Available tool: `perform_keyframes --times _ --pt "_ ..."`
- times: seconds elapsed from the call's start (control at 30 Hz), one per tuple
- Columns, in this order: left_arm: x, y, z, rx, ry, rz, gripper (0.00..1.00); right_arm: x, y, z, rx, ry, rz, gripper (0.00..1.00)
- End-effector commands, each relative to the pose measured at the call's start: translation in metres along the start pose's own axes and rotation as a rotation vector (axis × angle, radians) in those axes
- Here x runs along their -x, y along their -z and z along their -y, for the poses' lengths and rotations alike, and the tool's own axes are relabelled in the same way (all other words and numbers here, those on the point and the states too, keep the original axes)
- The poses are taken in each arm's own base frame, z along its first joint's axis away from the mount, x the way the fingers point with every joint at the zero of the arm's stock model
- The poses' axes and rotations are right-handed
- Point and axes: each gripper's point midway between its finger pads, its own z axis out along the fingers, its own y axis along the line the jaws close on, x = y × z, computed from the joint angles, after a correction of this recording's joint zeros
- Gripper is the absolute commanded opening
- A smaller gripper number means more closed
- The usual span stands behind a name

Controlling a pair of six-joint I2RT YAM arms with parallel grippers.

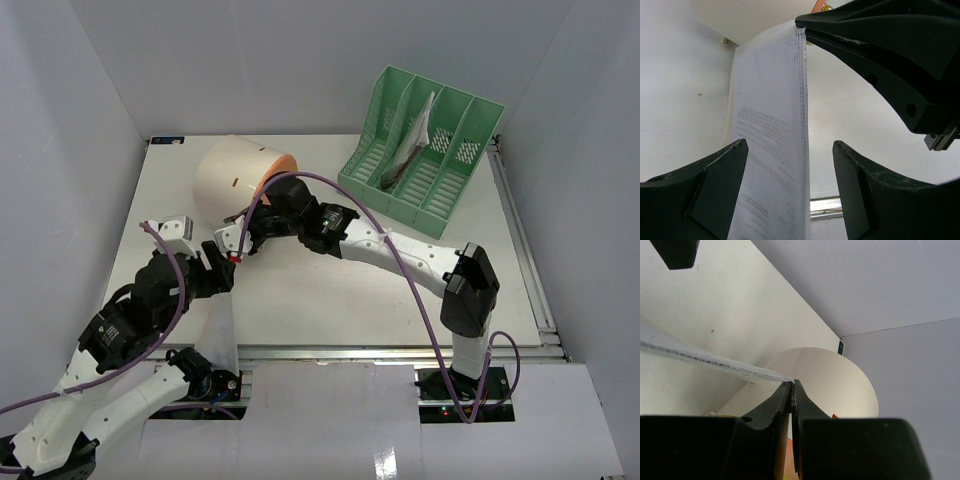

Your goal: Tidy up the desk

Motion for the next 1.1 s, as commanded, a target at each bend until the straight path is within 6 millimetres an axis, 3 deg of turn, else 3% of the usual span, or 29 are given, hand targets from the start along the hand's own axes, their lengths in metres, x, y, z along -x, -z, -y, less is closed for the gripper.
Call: perform_keyframes --times 0.0,0.43,0.8,1.07 --pt "-0.003 -0.01 0.008 -0.019 -0.007 -0.009 0.8 0.021 0.009 0.041 -0.097 -0.008 0.06 0.08" --pt "-0.011 -0.06 0.023 0.035 0.073 0.019 0.82 0.029 0.009 0.044 -0.083 -0.08 0.093 0.08" --pt "0.007 -0.053 0.034 -0.03 0.171 0.097 0.79 0.034 0.008 0.044 -0.072 -0.138 0.11 0.08" --pt "-0.013 -0.064 0.024 0.026 0.162 0.057 0.78 0.046 0.011 0.056 -0.083 -0.183 0.141 0.08"
